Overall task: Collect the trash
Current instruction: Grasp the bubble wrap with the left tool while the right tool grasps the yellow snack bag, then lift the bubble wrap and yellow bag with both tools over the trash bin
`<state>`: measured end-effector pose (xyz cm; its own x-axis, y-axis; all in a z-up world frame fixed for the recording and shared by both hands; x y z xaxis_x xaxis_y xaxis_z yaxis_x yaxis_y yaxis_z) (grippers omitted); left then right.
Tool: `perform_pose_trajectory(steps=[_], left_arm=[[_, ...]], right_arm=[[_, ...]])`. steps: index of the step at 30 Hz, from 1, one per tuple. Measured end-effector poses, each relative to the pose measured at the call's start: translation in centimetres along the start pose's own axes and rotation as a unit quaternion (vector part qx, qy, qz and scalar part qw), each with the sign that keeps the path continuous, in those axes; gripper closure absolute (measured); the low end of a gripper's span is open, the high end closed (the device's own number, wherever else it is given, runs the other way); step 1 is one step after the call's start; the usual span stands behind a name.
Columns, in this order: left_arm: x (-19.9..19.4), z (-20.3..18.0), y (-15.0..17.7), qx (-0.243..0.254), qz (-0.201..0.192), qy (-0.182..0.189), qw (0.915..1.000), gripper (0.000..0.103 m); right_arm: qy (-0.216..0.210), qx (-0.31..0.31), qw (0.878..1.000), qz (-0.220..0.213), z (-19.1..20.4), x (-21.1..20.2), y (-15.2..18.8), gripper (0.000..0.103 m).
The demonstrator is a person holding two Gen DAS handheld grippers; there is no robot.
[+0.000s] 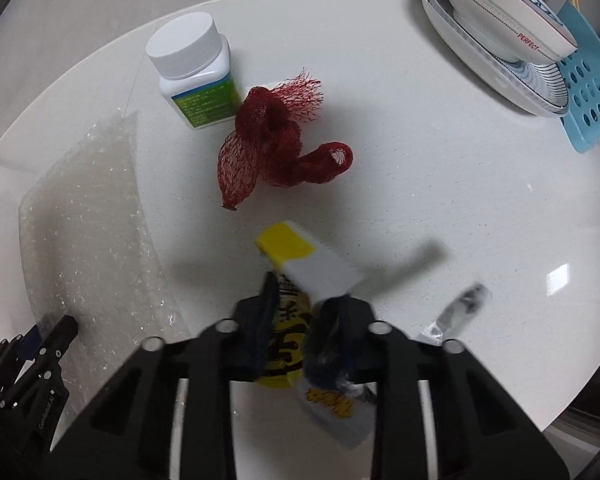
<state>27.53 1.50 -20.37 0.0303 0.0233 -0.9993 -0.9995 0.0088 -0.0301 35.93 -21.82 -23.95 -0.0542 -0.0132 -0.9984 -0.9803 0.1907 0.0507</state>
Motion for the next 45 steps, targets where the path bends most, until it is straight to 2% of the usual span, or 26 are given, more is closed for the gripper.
perform_pose_trajectory(steps=[2,3,6,14,24,26,45], left_arm=[[-0.1,-0.1,0.0,0.0,-0.006,0.001,1.0,0.081],[-0.3,-0.1,0.1,0.0,-0.009,0.003,1.0,0.087],[-0.7,0.0,0.4,-0.001,-0.013,0.013,0.9998,0.089],[-2.1,-0.3,2.0,0.001,-0.03,0.023,0.9993,0.091],[-3.8,-0.2,4.3,-0.006,-0.05,0.028,0.9983,0.092],[-4.1,-0.3,4.6,-0.008,-0.053,0.029,0.9982,0.092],[-6.9,-1.6,8.2,-0.01,-0.082,0.03,0.9962,0.092]], right_arm=[[-0.007,0.0,1.0,0.0,-0.4,-0.2,0.4,0.087],[-0.017,0.0,1.0,0.0,-0.6,-0.2,0.5,0.087],[-0.016,-0.002,1.0,-0.007,-1.3,-0.4,1.2,0.088],[-0.024,-0.009,0.999,-0.027,-2.7,-2.2,2.4,0.088],[-0.03,-0.013,0.998,-0.057,-2.3,-6.0,4.7,0.088],[-0.033,-0.012,0.998,-0.059,-0.7,-5.5,5.5,0.088],[-0.059,-0.004,0.994,-0.096,-2.7,-6.3,8.4,0.088]])
Point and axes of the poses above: each gripper's, at about its wrist camera, not at the fingertips, and x roughly the way its jaws point, z to its left, y to its underside, the point moved 3 cm from there along x, roughly the way its jaws point, and after that the axes turned 10 degrees about z, right-handed, at the moved point
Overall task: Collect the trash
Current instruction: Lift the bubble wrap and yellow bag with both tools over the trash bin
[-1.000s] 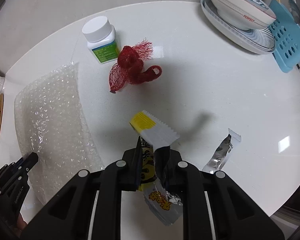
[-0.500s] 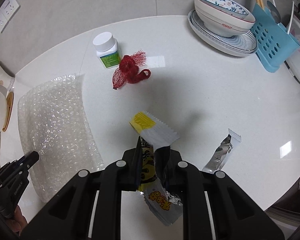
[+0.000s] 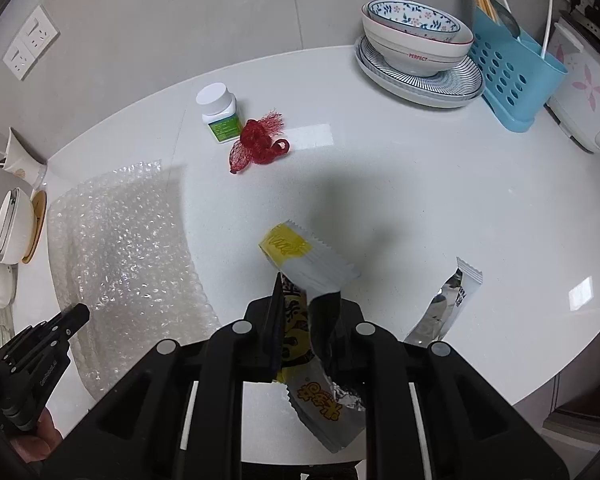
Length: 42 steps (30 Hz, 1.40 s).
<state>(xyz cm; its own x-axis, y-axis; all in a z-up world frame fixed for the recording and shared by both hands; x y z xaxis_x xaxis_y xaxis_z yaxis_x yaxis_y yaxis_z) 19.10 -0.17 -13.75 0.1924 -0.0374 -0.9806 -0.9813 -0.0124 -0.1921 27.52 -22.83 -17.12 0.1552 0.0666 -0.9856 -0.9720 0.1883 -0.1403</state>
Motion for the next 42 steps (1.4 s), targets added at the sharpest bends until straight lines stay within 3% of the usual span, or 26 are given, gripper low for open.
perform_pose_trajectory(steps=[42], left_arm=[[-5.8,-2.7,11.7,-0.008,-0.036,0.007,0.9993,0.093]], right_arm=[[-0.021,-0.056,0.997,-0.047,-2.8,-6.7,11.3,0.088]])
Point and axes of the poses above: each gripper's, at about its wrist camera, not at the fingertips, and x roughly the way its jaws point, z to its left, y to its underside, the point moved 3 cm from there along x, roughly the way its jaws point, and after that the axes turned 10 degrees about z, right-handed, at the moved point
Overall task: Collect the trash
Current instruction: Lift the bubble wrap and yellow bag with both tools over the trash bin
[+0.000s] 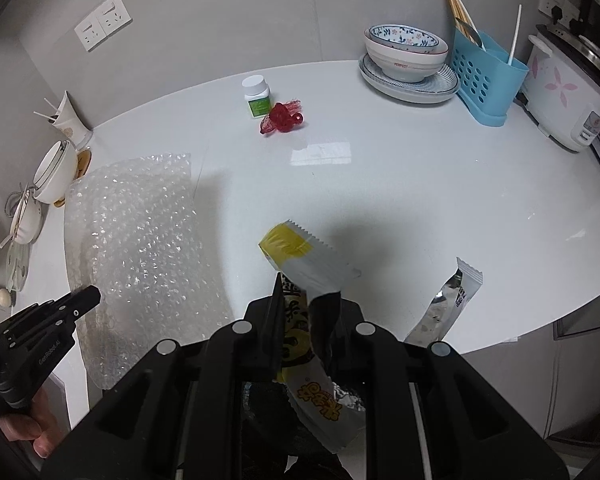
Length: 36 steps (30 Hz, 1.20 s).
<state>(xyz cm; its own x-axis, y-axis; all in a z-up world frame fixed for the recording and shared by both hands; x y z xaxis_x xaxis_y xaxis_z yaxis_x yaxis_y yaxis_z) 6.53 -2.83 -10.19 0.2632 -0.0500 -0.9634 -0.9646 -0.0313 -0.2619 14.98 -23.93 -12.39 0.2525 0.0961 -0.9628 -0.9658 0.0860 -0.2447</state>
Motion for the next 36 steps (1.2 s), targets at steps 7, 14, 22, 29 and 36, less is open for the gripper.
perform_pose_trajectory(steps=[7,14,22,29,36], left_arm=[[-0.2,-1.0,3.1,-0.002,0.0,0.005,1.0,0.093],[-0.6,-2.4,6.7,0.003,0.0,0.012,0.9999,0.093],[-0.1,-3.1,10.4,0.009,0.012,0.02,0.9997,0.093],[0.2,-3.2,12.7,0.016,0.016,0.024,0.9995,0.093],[1.4,-3.2,15.1,0.019,0.03,0.025,0.9991,0.093]], right_arm=[[-0.001,-0.017,1.0,-0.003,-0.3,-1.0,2.8,0.088],[-0.016,-0.036,0.999,0.003,-0.4,-0.8,5.6,0.088],[-0.02,-0.044,0.999,0.016,-0.7,-0.3,8.4,0.088],[-0.021,-0.047,0.998,0.027,-0.9,0.1,10.4,0.088],[-0.007,-0.059,0.998,0.034,-0.9,1.2,12.8,0.088]])
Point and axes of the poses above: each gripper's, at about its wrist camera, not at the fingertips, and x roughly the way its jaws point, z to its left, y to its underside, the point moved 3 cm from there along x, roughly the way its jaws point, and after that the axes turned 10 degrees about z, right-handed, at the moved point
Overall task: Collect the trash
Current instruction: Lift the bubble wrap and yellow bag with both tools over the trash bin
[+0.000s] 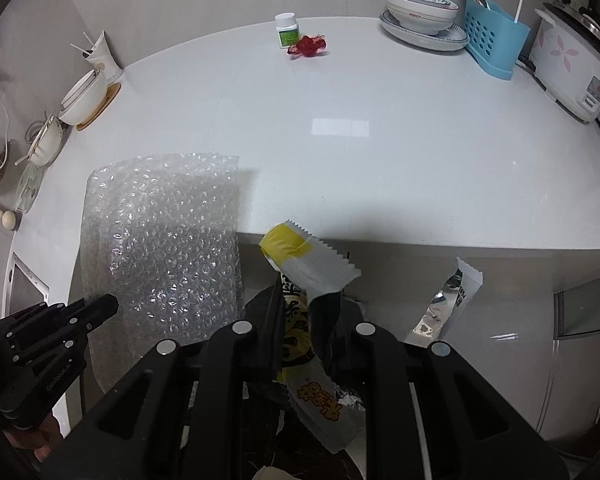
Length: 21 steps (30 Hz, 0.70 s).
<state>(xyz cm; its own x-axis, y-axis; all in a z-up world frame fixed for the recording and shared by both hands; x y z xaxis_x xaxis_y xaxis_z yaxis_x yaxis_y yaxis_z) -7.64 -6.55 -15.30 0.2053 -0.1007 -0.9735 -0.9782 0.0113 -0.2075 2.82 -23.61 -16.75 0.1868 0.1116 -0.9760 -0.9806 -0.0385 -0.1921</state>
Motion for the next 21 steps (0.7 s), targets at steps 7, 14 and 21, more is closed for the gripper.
perform_pose_trajectory(steps=[7,14,21], left_arm=[[2.5,0.2,2.3,-0.001,0.028,-0.009,0.9996,0.093],[4.6,0.2,3.6,-0.006,0.052,-0.011,0.9986,0.093],[7.7,0.1,4.6,-0.01,0.081,-0.011,0.9966,0.093]], right_arm=[[0.008,-0.009,1.0,0.005,0.0,1.9,2.4,0.088],[0.009,-0.023,1.0,0.007,0.0,3.8,4.2,0.088],[-0.001,-0.027,0.999,0.019,-0.6,6.7,5.8,0.088]])
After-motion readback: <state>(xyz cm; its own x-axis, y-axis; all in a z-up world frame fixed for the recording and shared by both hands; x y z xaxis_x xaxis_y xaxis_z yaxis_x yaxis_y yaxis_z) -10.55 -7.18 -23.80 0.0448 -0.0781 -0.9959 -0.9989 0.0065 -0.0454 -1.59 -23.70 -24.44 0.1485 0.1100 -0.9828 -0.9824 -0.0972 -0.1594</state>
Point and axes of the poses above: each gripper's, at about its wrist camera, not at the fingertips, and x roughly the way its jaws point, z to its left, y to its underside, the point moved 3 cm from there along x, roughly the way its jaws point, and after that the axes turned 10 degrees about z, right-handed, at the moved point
